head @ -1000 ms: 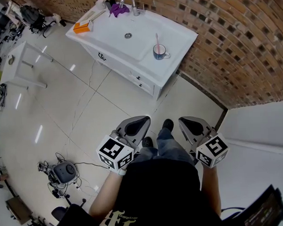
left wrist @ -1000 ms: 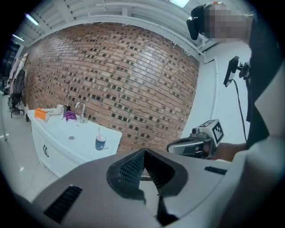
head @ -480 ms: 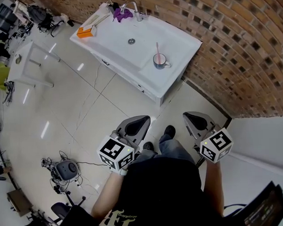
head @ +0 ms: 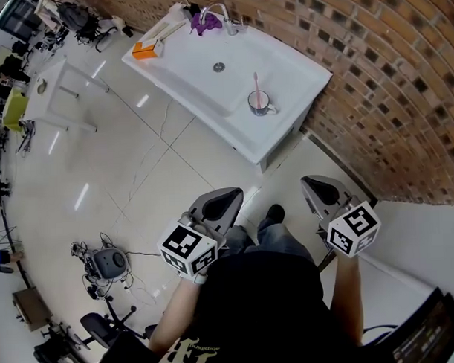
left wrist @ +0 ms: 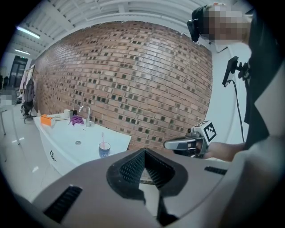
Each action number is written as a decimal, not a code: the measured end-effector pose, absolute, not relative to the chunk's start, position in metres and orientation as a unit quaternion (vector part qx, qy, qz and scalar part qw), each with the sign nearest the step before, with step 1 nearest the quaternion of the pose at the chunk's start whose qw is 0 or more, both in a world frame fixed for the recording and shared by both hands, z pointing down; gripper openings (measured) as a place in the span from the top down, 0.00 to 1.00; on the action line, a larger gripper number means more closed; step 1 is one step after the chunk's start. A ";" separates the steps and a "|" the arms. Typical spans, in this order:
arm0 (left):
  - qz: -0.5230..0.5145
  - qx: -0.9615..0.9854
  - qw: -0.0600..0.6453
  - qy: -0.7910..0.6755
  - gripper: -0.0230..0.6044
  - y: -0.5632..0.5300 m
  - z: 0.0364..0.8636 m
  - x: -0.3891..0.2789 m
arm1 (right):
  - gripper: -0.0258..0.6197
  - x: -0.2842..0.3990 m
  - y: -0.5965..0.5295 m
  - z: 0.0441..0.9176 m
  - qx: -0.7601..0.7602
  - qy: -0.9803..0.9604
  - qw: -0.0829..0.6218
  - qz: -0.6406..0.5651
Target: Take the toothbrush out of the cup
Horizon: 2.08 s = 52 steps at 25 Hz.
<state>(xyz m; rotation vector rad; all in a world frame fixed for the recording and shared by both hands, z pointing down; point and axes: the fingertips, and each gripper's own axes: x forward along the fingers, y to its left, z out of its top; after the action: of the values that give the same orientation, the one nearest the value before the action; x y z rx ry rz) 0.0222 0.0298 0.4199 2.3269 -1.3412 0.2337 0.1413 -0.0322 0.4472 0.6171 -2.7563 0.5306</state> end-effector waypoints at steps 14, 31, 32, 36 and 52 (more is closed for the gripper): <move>0.077 0.855 0.221 -0.462 0.97 0.006 0.424 0.042 | 0.98 0.160 -0.048 0.450 0.233 -0.945 0.134 0.186; 0.052 0.876 0.215 -0.429 0.97 -0.046 0.417 0.015 | 0.98 0.120 -0.087 0.438 0.253 -0.941 0.143 0.174; 0.050 0.876 0.216 -0.429 0.97 -0.049 0.416 0.009 | 0.98 0.113 -0.090 0.438 0.251 -0.941 0.146 0.173; 0.041 0.877 0.217 -0.427 0.97 -0.064 0.415 -0.011 | 0.98 0.087 -0.107 0.436 0.243 -0.943 0.152 0.169; 0.008 0.868 0.215 -0.448 0.97 -0.117 0.412 -0.120 | 0.98 -0.006 -0.145 0.424 0.227 -0.945 0.153 0.179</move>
<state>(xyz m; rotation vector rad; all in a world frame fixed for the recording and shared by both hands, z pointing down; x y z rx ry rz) -0.1195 -0.1169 0.4118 2.4070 -1.2413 0.0212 -0.0063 -0.1447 0.4238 0.6513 -2.7110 0.5130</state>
